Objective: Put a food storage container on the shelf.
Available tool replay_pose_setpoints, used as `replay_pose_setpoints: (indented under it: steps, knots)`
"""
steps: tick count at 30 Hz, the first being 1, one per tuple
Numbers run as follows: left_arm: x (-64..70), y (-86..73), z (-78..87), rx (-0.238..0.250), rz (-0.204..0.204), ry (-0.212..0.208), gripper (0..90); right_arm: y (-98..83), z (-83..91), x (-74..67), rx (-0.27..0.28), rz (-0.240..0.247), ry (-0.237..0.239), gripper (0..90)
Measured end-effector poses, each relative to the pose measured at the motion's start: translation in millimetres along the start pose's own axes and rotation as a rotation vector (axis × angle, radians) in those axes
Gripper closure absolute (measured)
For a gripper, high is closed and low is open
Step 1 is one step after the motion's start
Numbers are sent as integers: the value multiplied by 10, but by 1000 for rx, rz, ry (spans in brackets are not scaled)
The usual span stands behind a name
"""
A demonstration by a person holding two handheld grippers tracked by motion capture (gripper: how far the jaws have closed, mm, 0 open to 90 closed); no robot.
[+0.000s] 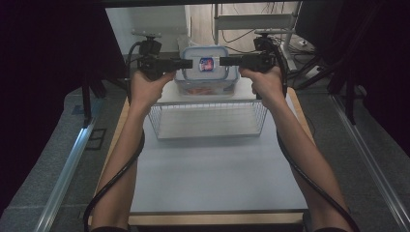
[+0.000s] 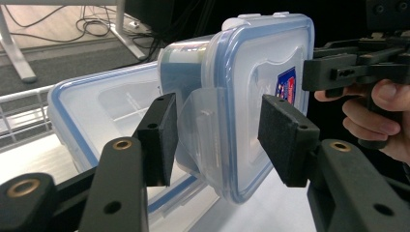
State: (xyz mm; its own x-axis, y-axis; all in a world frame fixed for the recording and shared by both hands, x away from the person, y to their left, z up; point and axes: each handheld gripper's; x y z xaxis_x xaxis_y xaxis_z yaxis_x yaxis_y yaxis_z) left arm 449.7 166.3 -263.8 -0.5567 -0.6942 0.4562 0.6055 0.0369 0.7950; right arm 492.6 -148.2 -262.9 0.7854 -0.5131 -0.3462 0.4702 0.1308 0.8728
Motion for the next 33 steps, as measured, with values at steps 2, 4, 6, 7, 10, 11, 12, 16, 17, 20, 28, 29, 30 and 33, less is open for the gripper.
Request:
replay_pose_setpoints:
  steps: [2, 4, 6, 7, 10, 11, 12, 16, 17, 20, 28, 29, 30, 33]
  knots:
    - [-1, 8, -5, -2, -1, 7, 484, 14, -12, -1, -4, -4, -3, 523]
    - [-4, 13, -10, -3, -1, 12, 482, 24, -25, 0, -5, -7, -7, 516]
    - [-6, 17, -16, -2, -2, 16, 476, 31, -38, 7, -3, -11, -7, 499]
    - [-7, 21, -16, 1, -2, 19, 472, 33, -44, 13, 0, -12, -12, 487]
    - [-13, 31, -15, 12, 1, 30, 459, 38, -50, 27, -1, -18, -22, 477]
    - [-18, 34, -16, 11, 0, 38, 453, 38, -51, 36, 3, -16, -27, 473]
    - [-23, 35, -19, 9, 2, 45, 456, 39, -49, 43, 3, -16, -29, 467]
    - [-61, 35, -37, 10, 13, 39, 455, 33, -44, 74, 6, -24, -40, 464]
    - [-62, 33, -50, 6, 14, 43, 455, 29, -44, 80, 7, -26, -42, 464]
    - [-60, 18, -62, 7, 5, 48, 452, 22, -42, 91, 8, -24, -46, 459]
    - [-35, -2, -18, 30, -29, 39, 434, 22, 0, 79, 20, 17, -62, 459]
    - [-31, -6, -14, 34, -31, 36, 434, 21, 4, 75, 21, 21, -64, 460]
    - [-29, -11, -12, 35, -32, 32, 434, 19, 8, 71, 21, 26, -64, 464]
    - [-24, -26, -10, 37, -38, 23, 443, 14, 21, 55, 17, 47, -78, 480]
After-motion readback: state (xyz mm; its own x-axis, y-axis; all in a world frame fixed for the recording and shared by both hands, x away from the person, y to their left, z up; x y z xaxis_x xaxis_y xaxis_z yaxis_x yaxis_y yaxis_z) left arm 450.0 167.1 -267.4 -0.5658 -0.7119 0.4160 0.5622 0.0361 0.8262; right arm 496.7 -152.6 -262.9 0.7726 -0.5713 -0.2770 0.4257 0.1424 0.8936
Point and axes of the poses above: each handheld gripper's, and its own axes: z roughly backward along the jaws, y roughly out of its top, x roughly to its right, and after that the axes turned 7 degrees about z, right-handed
